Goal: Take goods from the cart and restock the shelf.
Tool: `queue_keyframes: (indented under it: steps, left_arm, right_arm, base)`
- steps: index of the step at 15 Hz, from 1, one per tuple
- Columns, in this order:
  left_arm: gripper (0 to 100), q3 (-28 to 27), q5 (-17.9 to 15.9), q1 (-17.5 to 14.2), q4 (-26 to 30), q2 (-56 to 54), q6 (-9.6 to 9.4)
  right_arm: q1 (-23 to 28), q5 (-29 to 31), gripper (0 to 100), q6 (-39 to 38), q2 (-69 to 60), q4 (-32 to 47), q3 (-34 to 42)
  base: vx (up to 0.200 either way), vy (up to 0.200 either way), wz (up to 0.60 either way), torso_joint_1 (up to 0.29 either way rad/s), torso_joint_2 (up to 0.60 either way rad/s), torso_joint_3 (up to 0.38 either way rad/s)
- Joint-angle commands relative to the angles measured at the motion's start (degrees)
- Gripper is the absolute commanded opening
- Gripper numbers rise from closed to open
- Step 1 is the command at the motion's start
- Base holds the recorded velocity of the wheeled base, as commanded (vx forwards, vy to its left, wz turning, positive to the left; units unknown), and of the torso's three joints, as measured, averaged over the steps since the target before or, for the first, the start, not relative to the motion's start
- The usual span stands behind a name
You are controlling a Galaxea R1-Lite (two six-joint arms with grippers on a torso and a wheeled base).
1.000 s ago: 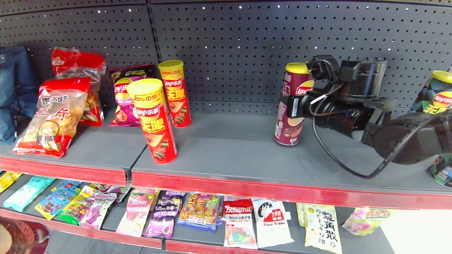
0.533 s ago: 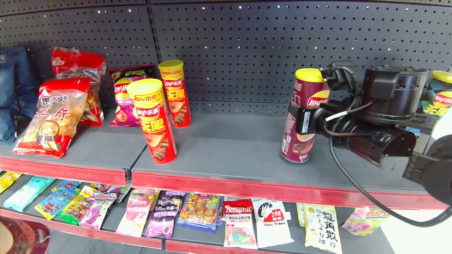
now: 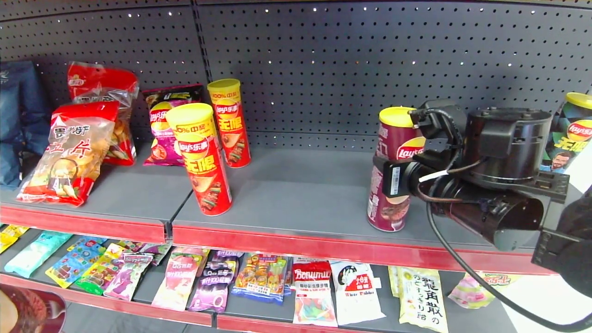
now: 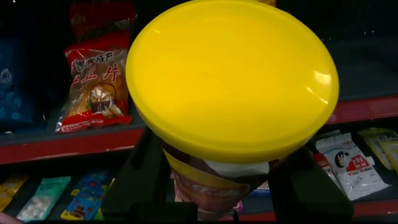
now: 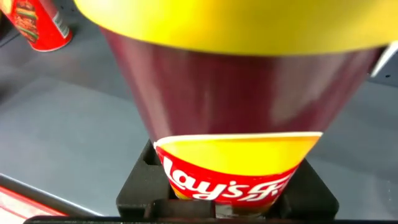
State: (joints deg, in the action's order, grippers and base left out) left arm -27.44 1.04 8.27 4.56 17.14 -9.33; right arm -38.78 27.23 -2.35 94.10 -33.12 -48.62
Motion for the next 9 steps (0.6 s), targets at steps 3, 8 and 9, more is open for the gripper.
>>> queue_keyframes:
  steps: [3,8,9]
  left_arm:
    - [0,0.4,0.0,0.0,0.0,0.0,0.01]
    - [0,0.6,0.0,0.0,-0.1,0.0,0.01]
    - [0,0.6,0.0,0.0,-0.1,0.0,0.01]
  right_arm:
    - [-1.7,1.9,0,-0.1,1.6,0.1,-1.5]
    - [-3.2,2.4,0,-1.9,2.1,0.1,-2.1]
    - [-3.2,2.5,0,-1.9,2.1,0.1,-2.0]
  base:
    - [0.000,0.000,0.00,0.000,0.00,0.000]
    - [0.000,0.000,0.00,0.000,0.00,0.000]
    - [0.000,0.000,0.00,0.000,0.00,0.000]
